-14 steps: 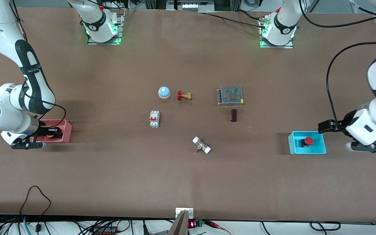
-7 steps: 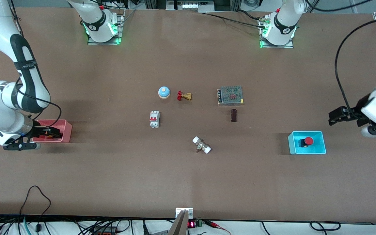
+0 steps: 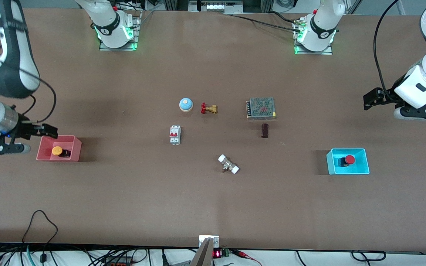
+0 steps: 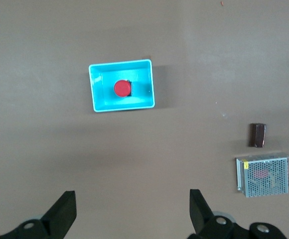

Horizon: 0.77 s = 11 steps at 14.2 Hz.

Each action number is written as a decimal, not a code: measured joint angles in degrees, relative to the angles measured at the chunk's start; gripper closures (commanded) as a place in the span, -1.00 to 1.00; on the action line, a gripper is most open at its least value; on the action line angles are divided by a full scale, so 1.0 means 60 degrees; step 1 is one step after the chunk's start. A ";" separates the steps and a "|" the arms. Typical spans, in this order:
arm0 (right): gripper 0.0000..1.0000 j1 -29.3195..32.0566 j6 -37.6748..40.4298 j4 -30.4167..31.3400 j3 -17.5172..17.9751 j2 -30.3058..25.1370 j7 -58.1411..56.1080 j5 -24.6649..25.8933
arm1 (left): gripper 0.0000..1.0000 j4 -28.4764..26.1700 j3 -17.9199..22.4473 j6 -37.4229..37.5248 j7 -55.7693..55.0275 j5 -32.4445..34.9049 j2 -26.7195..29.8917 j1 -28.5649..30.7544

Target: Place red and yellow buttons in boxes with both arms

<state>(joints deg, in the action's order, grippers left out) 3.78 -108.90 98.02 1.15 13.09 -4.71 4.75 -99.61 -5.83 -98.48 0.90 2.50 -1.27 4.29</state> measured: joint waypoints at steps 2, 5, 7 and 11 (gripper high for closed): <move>-1.00 -0.0382 0.1201 -0.0366 0.0012 -0.0694 0.0282 0.0000 | -1.00 0.0112 -0.0012 0.0081 0.0000 0.0000 -0.0017 -0.0011; -1.00 -0.0528 0.2089 -0.0673 0.0009 -0.1534 0.0323 -0.0001 | -1.00 0.0175 -0.0016 0.0118 0.0006 0.0000 -0.0032 -0.0011; -1.00 -0.0614 0.2510 -0.0695 0.0007 -0.1938 0.0421 -0.0023 | -1.00 0.0291 -0.0014 0.0118 0.0006 0.0000 -0.0077 -0.0006; -1.00 -0.0725 0.2647 -0.0697 -0.0038 -0.1914 0.0824 -0.0027 | -1.00 0.0522 -0.0012 0.0118 0.0006 0.0000 -0.0220 0.0000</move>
<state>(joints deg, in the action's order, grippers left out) -0.57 -93.02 93.83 0.92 1.60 0.24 4.59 -96.48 -5.90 -97.77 0.94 2.50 -2.59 4.28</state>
